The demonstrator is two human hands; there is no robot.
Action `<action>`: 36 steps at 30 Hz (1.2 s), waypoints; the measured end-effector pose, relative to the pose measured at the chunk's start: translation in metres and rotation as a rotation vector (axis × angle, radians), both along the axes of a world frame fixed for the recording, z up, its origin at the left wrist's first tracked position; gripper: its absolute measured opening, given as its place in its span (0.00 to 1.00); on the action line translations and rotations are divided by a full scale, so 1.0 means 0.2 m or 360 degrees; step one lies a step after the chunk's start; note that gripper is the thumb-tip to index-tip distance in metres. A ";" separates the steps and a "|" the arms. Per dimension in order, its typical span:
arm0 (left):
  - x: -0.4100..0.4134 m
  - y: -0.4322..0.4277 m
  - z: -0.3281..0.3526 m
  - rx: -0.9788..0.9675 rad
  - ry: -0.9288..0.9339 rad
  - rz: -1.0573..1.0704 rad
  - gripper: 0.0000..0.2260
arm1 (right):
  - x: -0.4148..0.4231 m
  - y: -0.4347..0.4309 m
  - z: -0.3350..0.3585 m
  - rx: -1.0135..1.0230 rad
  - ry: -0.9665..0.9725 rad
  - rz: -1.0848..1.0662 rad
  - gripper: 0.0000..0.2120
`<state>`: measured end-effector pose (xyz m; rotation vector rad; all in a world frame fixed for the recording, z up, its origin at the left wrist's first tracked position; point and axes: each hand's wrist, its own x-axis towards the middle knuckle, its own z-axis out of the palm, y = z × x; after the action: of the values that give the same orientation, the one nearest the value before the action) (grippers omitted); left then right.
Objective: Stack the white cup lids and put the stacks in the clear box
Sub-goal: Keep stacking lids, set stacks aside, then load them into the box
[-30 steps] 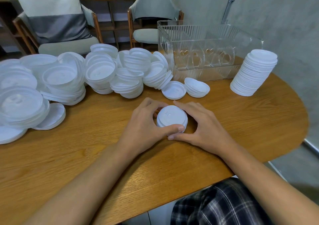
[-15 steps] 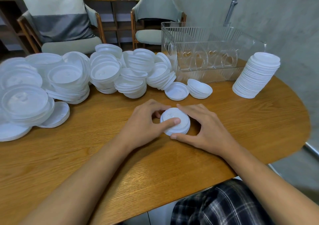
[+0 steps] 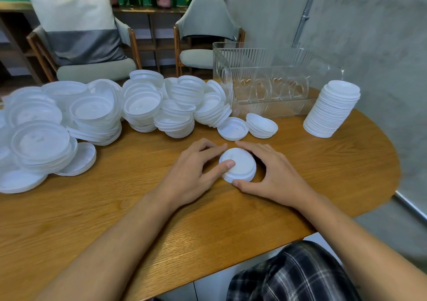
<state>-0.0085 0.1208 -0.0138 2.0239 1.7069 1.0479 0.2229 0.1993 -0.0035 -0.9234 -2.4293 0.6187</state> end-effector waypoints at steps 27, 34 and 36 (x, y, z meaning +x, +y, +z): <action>0.19 0.33 0.02 0.0331 0.0522 0.0245 0.15 | 0.22 0.10 -0.06 -0.0003 0.0130 -0.0295 0.35; 0.14 0.23 0.01 0.0328 0.0307 0.0224 0.14 | 0.22 0.09 -0.06 0.0003 0.0124 -0.0283 0.34; 0.13 0.19 0.02 0.0334 0.0236 0.0233 0.15 | 0.22 0.09 -0.06 0.0016 0.0120 -0.0284 0.34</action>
<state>0.0183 0.1585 -0.0102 2.1799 1.9167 1.1961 0.2669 0.2170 -0.0158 -1.0785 -2.2517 0.5657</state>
